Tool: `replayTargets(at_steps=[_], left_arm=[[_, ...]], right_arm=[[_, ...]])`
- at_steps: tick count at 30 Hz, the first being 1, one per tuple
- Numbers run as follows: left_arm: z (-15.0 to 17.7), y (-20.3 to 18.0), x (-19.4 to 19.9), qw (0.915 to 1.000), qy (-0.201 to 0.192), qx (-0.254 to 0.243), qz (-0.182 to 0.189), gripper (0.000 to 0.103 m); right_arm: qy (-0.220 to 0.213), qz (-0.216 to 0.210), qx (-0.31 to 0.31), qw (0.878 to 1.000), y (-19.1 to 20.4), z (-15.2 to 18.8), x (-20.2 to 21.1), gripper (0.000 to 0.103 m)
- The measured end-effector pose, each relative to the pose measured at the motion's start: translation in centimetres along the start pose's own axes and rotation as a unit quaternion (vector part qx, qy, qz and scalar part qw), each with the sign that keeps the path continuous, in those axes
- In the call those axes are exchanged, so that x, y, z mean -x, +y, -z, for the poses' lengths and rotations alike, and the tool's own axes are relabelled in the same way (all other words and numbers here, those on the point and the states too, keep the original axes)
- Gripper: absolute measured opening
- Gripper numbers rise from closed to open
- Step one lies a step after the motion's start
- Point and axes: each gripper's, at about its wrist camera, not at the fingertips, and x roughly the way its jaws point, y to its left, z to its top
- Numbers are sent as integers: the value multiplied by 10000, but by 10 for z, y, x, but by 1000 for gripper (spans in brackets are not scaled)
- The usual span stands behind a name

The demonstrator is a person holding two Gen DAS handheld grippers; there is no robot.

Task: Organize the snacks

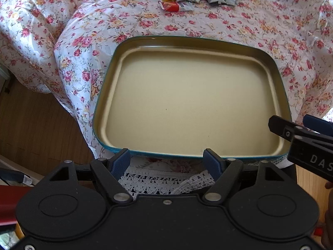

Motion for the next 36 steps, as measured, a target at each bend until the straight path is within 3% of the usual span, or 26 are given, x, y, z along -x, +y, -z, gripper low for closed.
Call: replayTargets(at_steps=[10, 36], left_arm=[[-24, -5, -6, 9985, 510, -168, 76, 77], [-75, -12, -37, 9933, 1126, -230, 74, 76]], right_arm=[[436, 9, -81, 9990, -6, -17, -23, 79], [1109, 111, -209, 9935, -17, -65, -64, 79]])
